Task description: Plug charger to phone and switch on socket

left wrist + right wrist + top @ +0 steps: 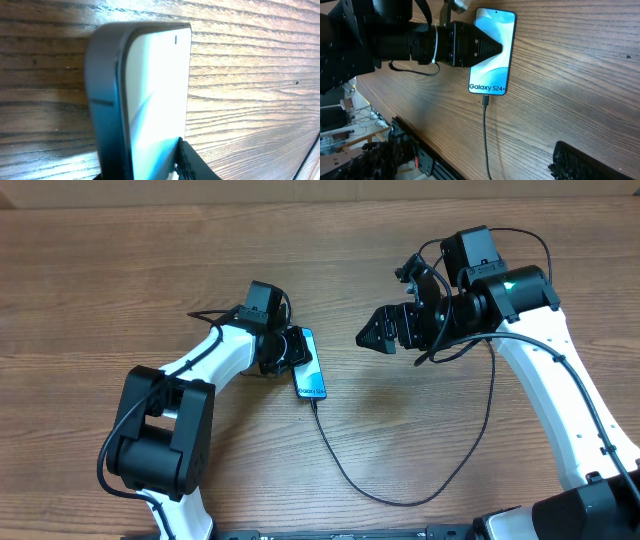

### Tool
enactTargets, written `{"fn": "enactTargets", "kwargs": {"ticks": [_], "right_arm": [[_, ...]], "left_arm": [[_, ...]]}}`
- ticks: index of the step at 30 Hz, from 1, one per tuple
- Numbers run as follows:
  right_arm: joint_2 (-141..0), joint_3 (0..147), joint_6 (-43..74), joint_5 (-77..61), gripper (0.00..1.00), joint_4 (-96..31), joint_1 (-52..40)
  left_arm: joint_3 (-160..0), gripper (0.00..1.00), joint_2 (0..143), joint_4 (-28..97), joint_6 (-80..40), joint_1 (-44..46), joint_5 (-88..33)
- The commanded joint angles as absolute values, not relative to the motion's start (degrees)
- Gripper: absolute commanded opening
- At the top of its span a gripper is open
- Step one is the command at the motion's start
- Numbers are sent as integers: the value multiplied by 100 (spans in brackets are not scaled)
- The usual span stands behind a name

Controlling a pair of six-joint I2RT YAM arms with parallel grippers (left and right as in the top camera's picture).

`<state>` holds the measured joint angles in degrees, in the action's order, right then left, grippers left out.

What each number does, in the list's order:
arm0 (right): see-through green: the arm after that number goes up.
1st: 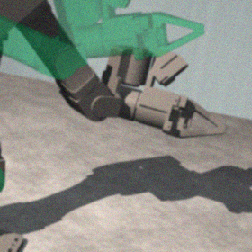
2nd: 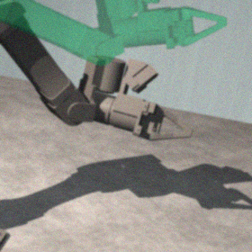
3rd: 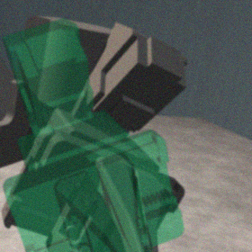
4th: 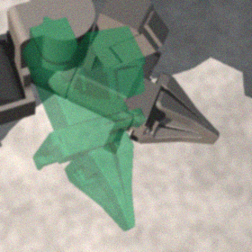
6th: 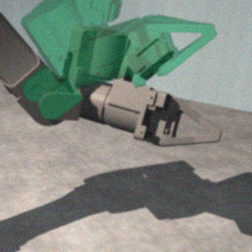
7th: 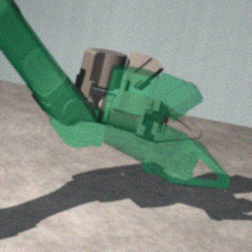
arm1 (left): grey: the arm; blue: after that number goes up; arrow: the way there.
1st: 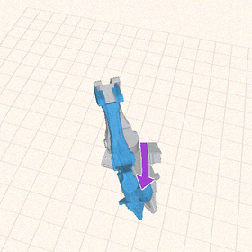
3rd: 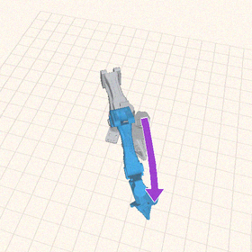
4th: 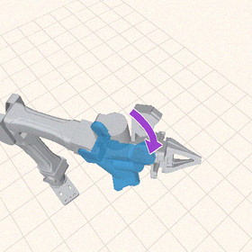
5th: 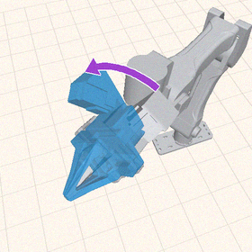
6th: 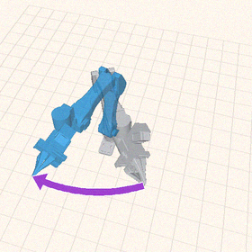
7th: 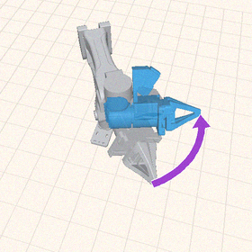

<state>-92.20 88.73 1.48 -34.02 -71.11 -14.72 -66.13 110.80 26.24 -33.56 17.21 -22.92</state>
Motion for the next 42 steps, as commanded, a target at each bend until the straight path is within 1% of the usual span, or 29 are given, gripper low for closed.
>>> {"fn": "enactTargets", "kwargs": {"ticks": [1,3,4,6,9,14,17,18,22,25,28,33,35,36,37,42], "right_arm": [[-9087,8954,117,-3350,96,-7091,-1487],[-9087,8954,117,-3350,96,-7107,-1487],[-9087,8954,117,-3350,96,-7109,-1487],[-9087,8954,117,-3350,96,-7122,-1487],[-9087,8954,115,-3347,96,-7129,-1487],[-9087,8954,115,-3350,96,-7131,-1487],[-9087,8954,117,-3350,96,-7131,-1487],[-9087,8954,117,-3350,96,-7131,-1487],[-9087,8954,117,-3350,96,-7164,-1487],[-9087,8954,117,-3350,96,-7181,-1487],[-9087,8954,117,-3350,96,-7212,-1487],[-9087,8954,115,-3345,96,-7266,-1487],[-9085,8954,117,-3341,97,-7293,-1485],[-9085,8954,119,-3310,98,-7303,-1485],[-9085,8954,117,-3282,100,-7323,-1485],[-8952,8956,121,-2967,100,-7452,-1485]], "left_arm": [[-6578,23,11222,2724,-3341,1717,-1900],[-6578,22,11222,2727,-3343,1717,-1903],[-6578,24,11222,2727,-3343,1717,-1903],[-6578,31,11222,2729,-3343,1717,-1900],[-6578,35,11222,2751,-3343,1717,-1890],[-6578,48,11222,3015,-3339,1717,-1573],[-6578,52,11222,3063,-3321,1717,-1514],[-6578,56,11222,3085,-3323,1715,-1481],[-6578,63,11222,3151,-3323,1649,-1461],[-6578,64,11220,3227,-3326,1557,-1463],[-6578,69,11222,3326,-3321,1439,-1463],[-6580,83,11220,3426,-3267,1295,-1507],[-6580,91,11218,3444,-3159,1247,-1511],[-6580,98,11216,3450,-3124,1229,-1516],[-6580,100,11205,3454,-3096,1205,-1533],[-6855,100,11059,3756,-2998,1004,-1658]]}}
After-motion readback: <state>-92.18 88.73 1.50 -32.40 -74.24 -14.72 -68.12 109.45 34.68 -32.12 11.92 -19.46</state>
